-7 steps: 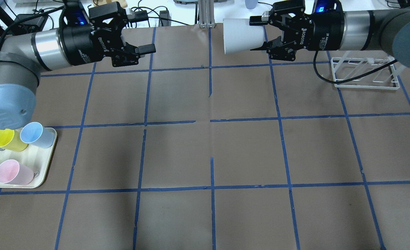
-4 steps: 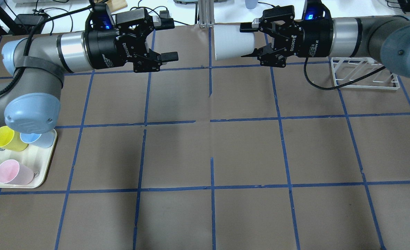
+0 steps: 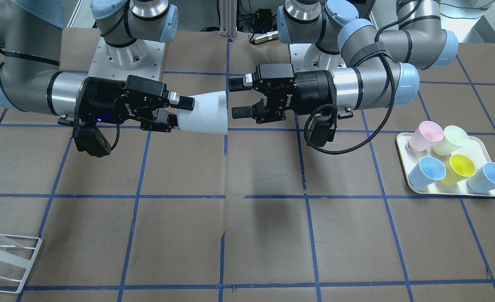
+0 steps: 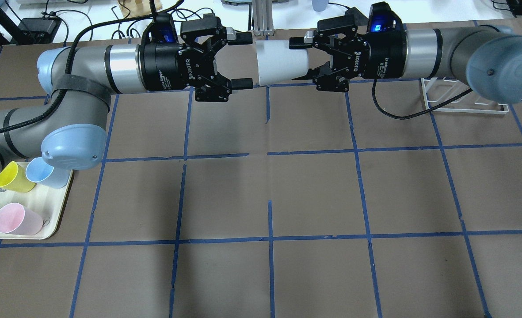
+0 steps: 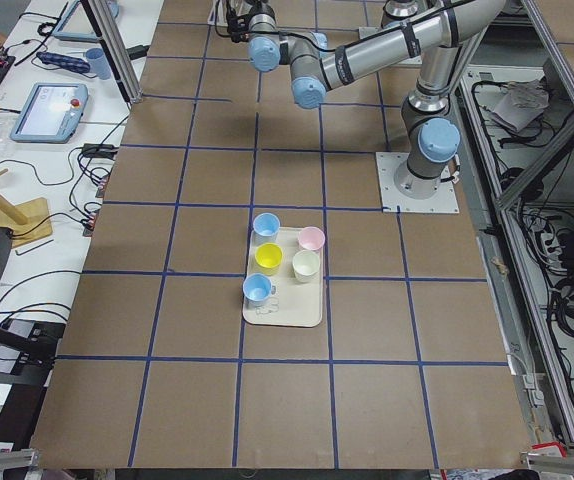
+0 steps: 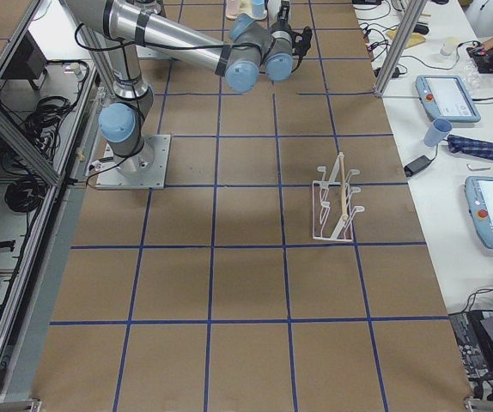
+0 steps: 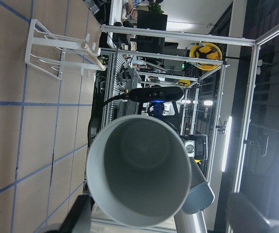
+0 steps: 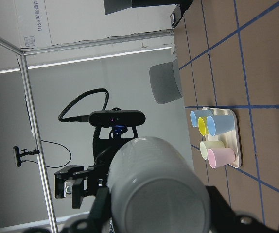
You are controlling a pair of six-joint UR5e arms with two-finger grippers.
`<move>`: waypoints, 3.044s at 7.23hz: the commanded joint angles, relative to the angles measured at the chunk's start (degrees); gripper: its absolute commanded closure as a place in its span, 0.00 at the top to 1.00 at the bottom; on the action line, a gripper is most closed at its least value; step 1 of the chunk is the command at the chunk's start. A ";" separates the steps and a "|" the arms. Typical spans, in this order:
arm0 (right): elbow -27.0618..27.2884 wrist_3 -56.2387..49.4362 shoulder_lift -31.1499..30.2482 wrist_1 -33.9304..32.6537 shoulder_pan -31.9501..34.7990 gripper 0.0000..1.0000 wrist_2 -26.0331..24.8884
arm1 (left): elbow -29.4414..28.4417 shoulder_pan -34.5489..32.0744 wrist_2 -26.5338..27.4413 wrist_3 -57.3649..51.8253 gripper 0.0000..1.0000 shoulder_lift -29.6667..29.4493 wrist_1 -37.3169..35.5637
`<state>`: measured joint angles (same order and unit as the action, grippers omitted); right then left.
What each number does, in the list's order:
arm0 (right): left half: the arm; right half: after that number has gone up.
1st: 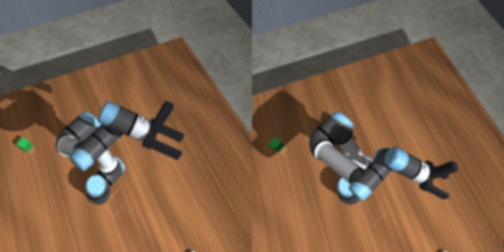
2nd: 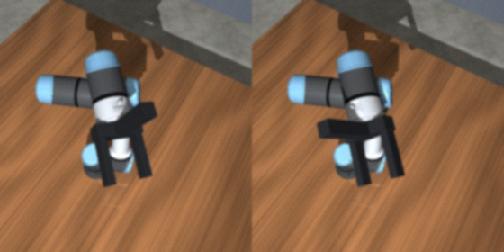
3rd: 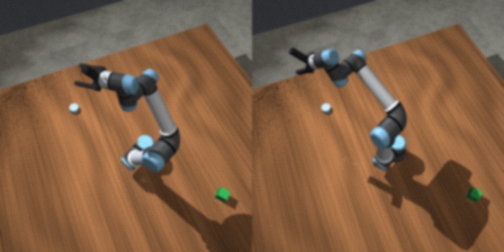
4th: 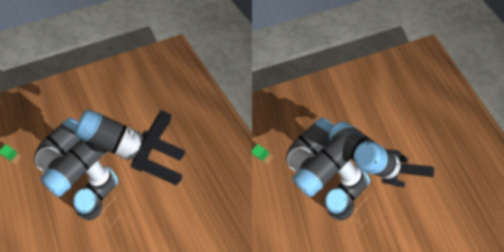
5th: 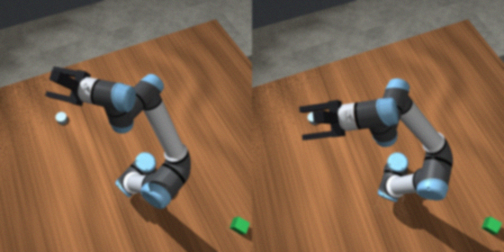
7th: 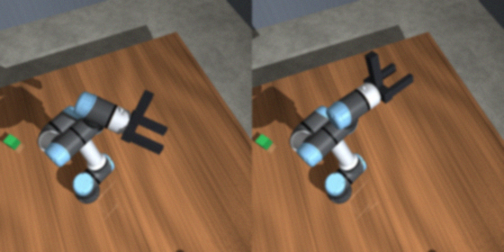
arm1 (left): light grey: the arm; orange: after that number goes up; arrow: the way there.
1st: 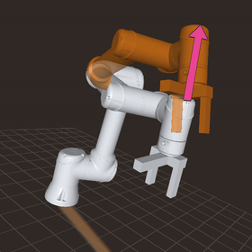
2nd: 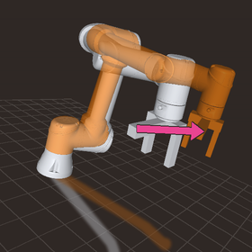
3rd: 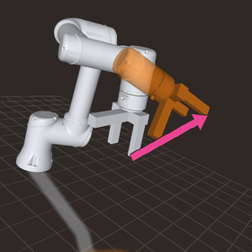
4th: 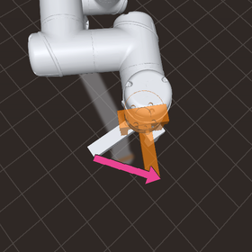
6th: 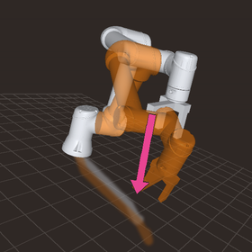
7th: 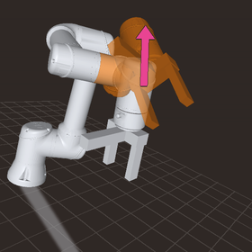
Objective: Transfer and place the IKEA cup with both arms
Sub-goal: 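Grasp the white cup's base with the left gripper beside the right gripper, then open the right gripper and withdraw it while the left gripper pulls the cup away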
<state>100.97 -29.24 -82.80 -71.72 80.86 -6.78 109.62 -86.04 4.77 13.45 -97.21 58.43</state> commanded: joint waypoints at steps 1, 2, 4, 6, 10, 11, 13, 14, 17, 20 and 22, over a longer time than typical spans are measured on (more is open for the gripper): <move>0.02 0.23 0.10 0.09 0.09 0.13 0.01 | -2.99 0.17 0.41 5.25 1.00 -1.04 -1.39; 0.19 0.23 0.10 0.17 0.18 0.13 -0.07 | -3.27 0.17 0.85 5.27 0.97 -1.75 -1.48; 0.99 0.58 -0.43 0.09 0.27 0.13 0.01 | -3.27 -0.18 0.94 6.84 0.77 -2.98 -4.38; 0.99 0.58 0.10 -0.18 1.76 0.13 0.01 | -3.19 -0.61 0.94 8.16 0.63 -3.16 -5.35; 0.90 0.58 0.01 -0.18 1.85 0.13 0.01 | -2.31 -0.79 2.51 7.90 0.21 -3.07 -9.12; 0.90 0.58 0.01 -0.18 1.76 0.13 0.01 | -2.31 -0.79 2.87 7.90 0.19 -3.07 -9.21; 0.90 0.93 0.18 -0.18 1.76 0.54 0.36 | -2.31 -0.70 2.96 7.90 0.14 -2.98 -9.22; 0.90 1.72 0.27 -0.26 1.76 1.00 0.10 | -2.31 -0.53 2.96 8.08 0.14 -2.90 -9.30; 0.38 5.30 0.01 0.00 1.32 1.00 -0.16 | -2.66 -0.44 3.05 8.34 0.10 -2.90 -9.39; -0.50 6.65 -0.60 -0.36 -4.63 1.00 -9.84 | -3.62 -0.27 11.00 9.30 0.00 -1.41 -10.35; -5.66 16.61 -1.40 0.09 -6.41 1.00 -15.16 | -4.07 0.52 15.61 10.98 0.01 0.17 -11.24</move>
<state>98.27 -18.10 -83.89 -71.84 75.57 -17.92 105.75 -85.93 17.92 23.82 -98.04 47.58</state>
